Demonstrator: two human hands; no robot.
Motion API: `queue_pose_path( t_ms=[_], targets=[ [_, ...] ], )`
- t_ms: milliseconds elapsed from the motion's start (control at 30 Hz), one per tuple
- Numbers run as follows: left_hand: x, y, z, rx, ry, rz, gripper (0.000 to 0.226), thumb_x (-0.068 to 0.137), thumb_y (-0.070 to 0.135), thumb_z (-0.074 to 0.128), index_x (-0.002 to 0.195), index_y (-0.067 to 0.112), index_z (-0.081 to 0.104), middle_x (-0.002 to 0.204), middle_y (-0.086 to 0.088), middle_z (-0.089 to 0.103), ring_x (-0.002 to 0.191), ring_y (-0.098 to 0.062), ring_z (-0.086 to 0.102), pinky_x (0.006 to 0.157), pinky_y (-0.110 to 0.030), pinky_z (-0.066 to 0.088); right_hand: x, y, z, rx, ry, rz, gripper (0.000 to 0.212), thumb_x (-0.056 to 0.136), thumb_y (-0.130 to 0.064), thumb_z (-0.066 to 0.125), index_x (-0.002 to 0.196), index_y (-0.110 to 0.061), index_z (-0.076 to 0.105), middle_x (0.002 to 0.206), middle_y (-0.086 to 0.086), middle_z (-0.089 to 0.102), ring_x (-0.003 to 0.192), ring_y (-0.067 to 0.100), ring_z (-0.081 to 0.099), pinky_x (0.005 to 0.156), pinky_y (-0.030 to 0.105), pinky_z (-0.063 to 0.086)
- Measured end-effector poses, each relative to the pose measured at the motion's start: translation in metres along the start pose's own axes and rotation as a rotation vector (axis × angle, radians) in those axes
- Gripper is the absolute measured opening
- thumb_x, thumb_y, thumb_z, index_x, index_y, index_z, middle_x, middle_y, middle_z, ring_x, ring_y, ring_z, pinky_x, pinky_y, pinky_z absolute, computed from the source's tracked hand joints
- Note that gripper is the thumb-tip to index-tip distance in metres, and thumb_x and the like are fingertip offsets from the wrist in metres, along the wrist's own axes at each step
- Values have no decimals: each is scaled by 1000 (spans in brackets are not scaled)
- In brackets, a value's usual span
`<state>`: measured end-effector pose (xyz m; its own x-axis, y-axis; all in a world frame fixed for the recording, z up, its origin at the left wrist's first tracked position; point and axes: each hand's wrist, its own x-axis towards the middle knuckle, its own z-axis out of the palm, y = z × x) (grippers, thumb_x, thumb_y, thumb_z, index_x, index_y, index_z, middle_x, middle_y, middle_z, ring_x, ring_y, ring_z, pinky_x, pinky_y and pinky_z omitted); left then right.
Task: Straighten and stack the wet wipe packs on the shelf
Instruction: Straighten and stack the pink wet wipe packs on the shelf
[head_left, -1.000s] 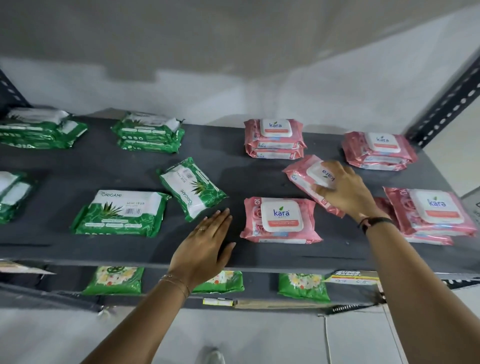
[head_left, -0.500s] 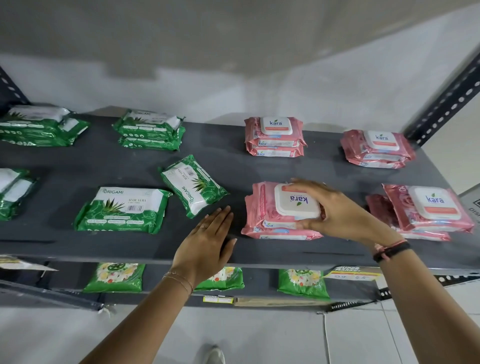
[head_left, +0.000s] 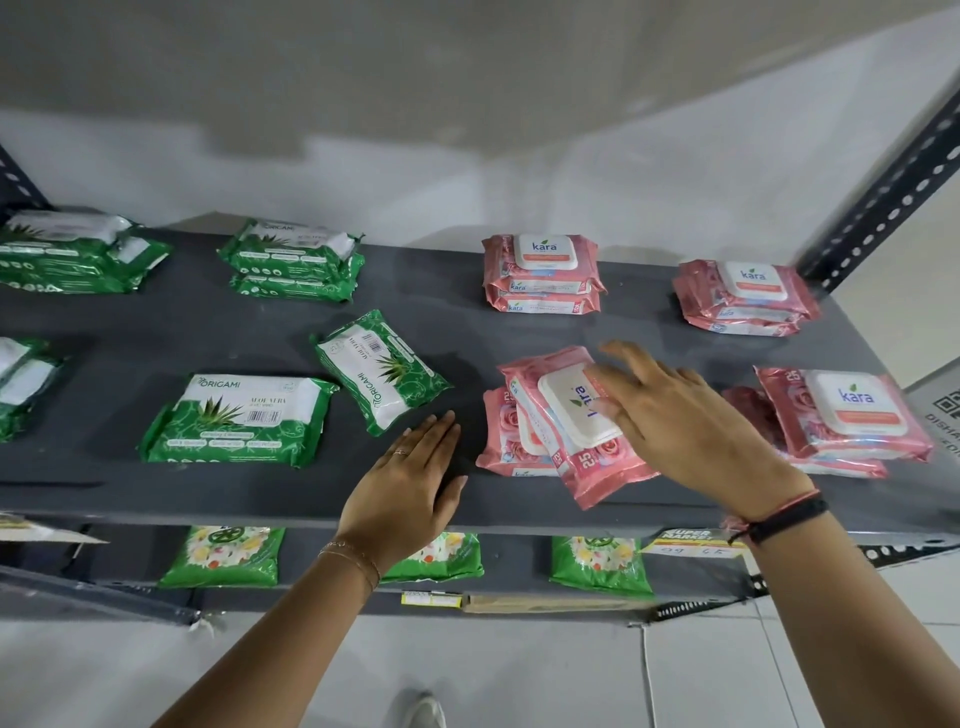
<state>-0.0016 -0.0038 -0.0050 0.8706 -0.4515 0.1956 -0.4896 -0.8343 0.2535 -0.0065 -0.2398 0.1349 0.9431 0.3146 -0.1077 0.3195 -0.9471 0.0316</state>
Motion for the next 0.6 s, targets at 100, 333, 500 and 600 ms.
queue_pose_path(
  t_ms=[100,333,500,600],
  targets=[
    [0,0,0,0,5,9,66,96,45,13,124,-3,51,131,-17,49,120,-27,45,101,-42,27,-1,7,-9,-27,-86,-81,81,78,15,35,141,-29,10,156,-5,8,130,23,36,106,38,31],
    [0,1,-1,-1,7,-2,68,96,46,12,123,-2,52,130,-16,50,119,-27,46,100,-42,28,-1,8,2,-76,-155,-131,90,76,19,34,141,-34,-2,155,-5,7,126,25,30,104,39,33],
    [0,0,-2,22,-1,10,65,96,44,13,124,-2,51,130,-17,50,119,-27,47,101,-40,27,4,4,1,-91,-178,-66,69,88,-13,51,141,-28,8,141,7,29,120,27,38,102,40,33],
    [0,1,-2,30,-3,13,65,96,43,13,123,-2,52,130,-17,51,118,-27,47,101,-41,27,6,-4,-1,-107,-156,2,63,88,-38,49,139,-17,20,132,13,37,119,30,41,101,40,34]
  ],
)
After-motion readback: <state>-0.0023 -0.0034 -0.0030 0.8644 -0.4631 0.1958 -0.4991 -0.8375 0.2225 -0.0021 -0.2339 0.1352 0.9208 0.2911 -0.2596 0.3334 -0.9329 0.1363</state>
